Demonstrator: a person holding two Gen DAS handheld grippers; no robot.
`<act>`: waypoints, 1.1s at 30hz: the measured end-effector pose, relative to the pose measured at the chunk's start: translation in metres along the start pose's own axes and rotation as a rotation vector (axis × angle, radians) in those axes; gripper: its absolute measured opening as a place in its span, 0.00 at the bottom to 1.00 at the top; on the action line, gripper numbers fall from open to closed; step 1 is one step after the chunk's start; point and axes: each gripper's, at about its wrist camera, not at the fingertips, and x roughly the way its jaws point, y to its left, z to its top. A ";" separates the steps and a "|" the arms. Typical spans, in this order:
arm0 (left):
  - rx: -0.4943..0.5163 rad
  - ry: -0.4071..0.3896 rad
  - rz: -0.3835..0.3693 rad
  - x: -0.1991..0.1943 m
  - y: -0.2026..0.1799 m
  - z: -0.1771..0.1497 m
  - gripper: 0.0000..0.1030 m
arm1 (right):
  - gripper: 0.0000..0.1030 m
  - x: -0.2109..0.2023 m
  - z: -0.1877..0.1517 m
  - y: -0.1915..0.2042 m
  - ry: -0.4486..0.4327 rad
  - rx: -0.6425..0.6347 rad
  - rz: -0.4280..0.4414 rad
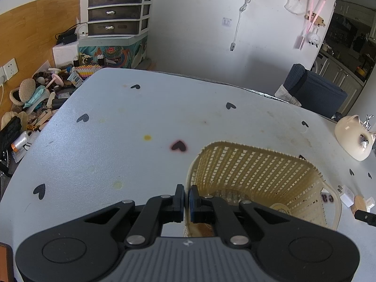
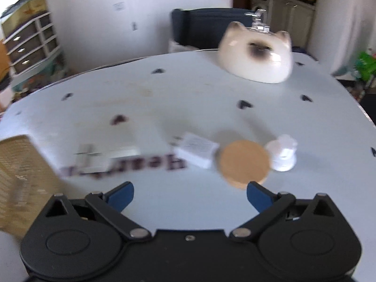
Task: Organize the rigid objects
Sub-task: 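Move the right tool back and grasp the round wooden lid, then carry the wooden lid with the right tool and lower it into the basket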
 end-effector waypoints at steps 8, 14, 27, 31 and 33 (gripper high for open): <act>0.002 0.005 0.003 0.002 -0.001 0.001 0.04 | 1.00 0.039 -0.005 -0.038 -0.020 0.067 -0.138; 0.003 0.007 0.005 0.003 -0.001 0.001 0.04 | 0.77 0.059 0.005 -0.043 0.003 0.075 -0.146; 0.003 0.007 0.004 0.003 -0.002 0.001 0.04 | 0.66 0.056 0.010 -0.043 -0.003 0.078 -0.130; 0.004 0.007 0.006 0.003 -0.001 0.001 0.04 | 0.66 0.036 0.013 -0.035 -0.035 0.077 -0.091; 0.004 0.007 0.008 0.003 -0.001 0.001 0.04 | 0.66 0.022 0.015 -0.026 -0.050 0.075 -0.043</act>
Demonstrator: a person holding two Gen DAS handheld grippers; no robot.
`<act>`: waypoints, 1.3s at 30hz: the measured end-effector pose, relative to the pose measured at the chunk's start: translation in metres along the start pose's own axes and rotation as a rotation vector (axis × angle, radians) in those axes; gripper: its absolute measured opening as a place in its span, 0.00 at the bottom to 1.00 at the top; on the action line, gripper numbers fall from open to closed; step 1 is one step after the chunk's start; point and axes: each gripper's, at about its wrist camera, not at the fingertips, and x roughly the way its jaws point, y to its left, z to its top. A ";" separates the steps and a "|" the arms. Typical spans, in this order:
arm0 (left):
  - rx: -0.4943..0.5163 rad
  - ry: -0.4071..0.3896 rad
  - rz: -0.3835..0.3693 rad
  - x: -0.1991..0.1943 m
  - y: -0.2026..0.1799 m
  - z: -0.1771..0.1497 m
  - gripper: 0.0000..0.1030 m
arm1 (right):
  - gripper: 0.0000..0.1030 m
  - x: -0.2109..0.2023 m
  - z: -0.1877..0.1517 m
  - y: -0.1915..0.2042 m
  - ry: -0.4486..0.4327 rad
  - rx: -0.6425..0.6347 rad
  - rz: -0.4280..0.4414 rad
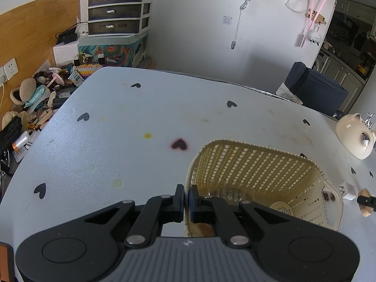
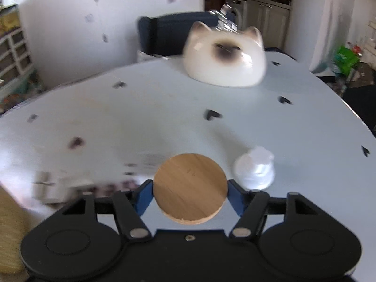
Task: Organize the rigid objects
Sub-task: 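Carry the wooden lid with the right tool and lower it into the basket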
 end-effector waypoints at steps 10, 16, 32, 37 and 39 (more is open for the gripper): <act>-0.001 0.000 -0.001 0.000 0.000 0.000 0.04 | 0.66 -0.061 0.014 0.081 -0.029 -0.123 0.297; -0.002 0.000 -0.001 0.000 0.000 0.000 0.04 | 0.66 -0.089 0.017 0.133 -0.009 -0.248 0.454; -0.006 0.000 -0.003 -0.001 -0.001 0.000 0.04 | 0.66 -0.079 0.003 0.233 0.171 -0.517 0.628; -0.013 -0.002 -0.006 0.000 -0.001 0.000 0.04 | 0.66 -0.055 0.007 0.248 0.254 -0.483 0.628; -0.015 -0.003 -0.009 0.000 -0.001 0.000 0.04 | 0.66 -0.048 0.007 0.254 0.277 -0.483 0.622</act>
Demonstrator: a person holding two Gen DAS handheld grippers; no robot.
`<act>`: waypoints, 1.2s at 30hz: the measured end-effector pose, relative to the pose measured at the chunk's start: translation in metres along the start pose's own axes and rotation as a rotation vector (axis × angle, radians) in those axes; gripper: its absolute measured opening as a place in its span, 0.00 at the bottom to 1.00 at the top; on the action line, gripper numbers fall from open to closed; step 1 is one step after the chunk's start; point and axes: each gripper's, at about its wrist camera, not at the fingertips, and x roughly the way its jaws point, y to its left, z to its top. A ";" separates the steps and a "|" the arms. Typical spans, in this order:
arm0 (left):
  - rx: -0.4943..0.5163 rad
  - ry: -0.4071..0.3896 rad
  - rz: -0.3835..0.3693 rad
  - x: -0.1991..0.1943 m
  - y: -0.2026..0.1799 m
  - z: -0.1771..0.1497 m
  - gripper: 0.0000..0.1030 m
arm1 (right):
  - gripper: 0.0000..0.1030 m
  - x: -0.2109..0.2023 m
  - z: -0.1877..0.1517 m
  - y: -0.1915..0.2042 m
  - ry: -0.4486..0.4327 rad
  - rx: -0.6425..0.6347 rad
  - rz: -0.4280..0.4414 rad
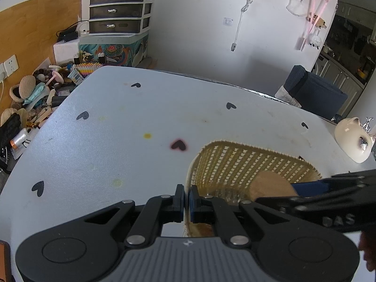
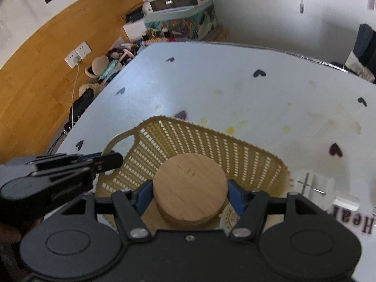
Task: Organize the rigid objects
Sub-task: 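Carry the wooden lid with the right tool and lower it into the basket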
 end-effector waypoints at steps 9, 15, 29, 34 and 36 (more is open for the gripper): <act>-0.002 -0.001 -0.004 -0.001 0.001 0.000 0.04 | 0.66 0.033 0.018 -0.002 0.066 0.150 0.044; -0.001 0.000 -0.003 -0.001 0.001 0.001 0.04 | 0.66 0.051 0.025 0.004 0.091 0.199 0.044; 0.006 0.000 0.000 -0.001 0.000 0.001 0.04 | 0.72 0.056 0.026 0.008 0.098 0.206 0.007; 0.006 -0.002 0.001 -0.003 -0.001 0.001 0.04 | 0.72 0.050 0.024 0.006 0.092 0.223 0.018; 0.005 -0.002 0.000 -0.003 0.000 0.001 0.04 | 0.72 0.045 0.022 0.003 0.081 0.233 0.023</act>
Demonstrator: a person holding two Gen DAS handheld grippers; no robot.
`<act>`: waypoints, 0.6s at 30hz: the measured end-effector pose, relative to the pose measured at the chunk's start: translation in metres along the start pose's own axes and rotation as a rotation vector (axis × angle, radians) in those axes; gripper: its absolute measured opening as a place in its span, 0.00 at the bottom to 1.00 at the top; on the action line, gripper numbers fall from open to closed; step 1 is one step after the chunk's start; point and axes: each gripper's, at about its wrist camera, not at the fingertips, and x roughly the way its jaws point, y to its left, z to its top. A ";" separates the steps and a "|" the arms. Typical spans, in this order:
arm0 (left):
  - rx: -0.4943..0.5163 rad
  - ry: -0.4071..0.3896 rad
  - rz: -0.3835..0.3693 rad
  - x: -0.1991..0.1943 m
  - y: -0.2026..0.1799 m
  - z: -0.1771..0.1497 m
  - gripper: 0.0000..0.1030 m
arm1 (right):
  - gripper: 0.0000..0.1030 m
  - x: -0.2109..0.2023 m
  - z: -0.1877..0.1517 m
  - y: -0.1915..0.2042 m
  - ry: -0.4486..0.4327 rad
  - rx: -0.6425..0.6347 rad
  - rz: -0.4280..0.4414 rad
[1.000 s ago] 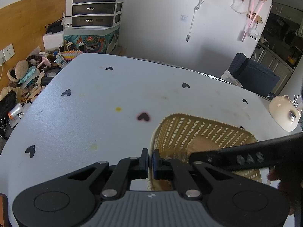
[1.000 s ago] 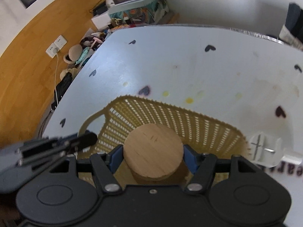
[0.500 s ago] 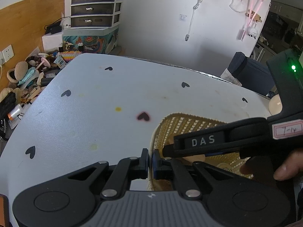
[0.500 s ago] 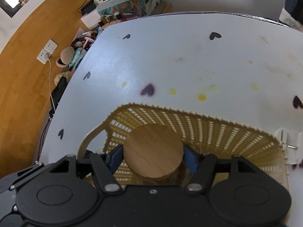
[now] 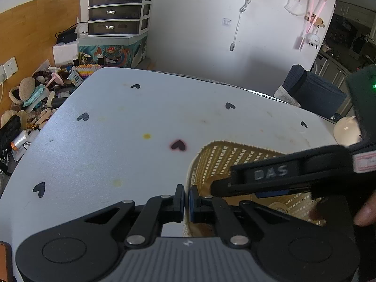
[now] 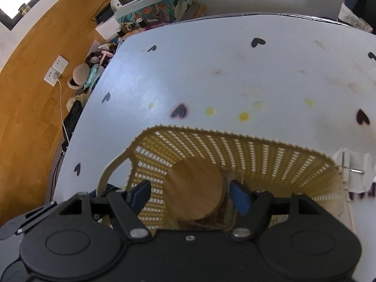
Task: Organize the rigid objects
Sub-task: 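Carry the wooden lid with the right tool and lower it into the basket, then move the right tool back and grasp the white plug adapter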
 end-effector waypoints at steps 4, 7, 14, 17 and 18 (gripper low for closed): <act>0.001 0.000 0.000 0.000 0.000 0.000 0.04 | 0.71 -0.018 -0.003 -0.003 -0.040 0.003 0.007; 0.000 0.000 0.000 0.000 0.000 0.000 0.04 | 0.71 -0.033 -0.007 -0.004 -0.072 -0.010 0.005; 0.001 0.000 0.000 0.000 0.000 0.000 0.04 | 0.72 -0.063 -0.016 -0.008 -0.116 -0.021 0.012; 0.000 0.000 0.000 0.000 0.000 0.000 0.04 | 0.72 -0.073 -0.021 -0.011 -0.132 -0.017 0.010; 0.000 0.000 0.000 0.000 0.000 0.000 0.04 | 0.73 -0.076 -0.023 -0.012 -0.135 -0.016 0.010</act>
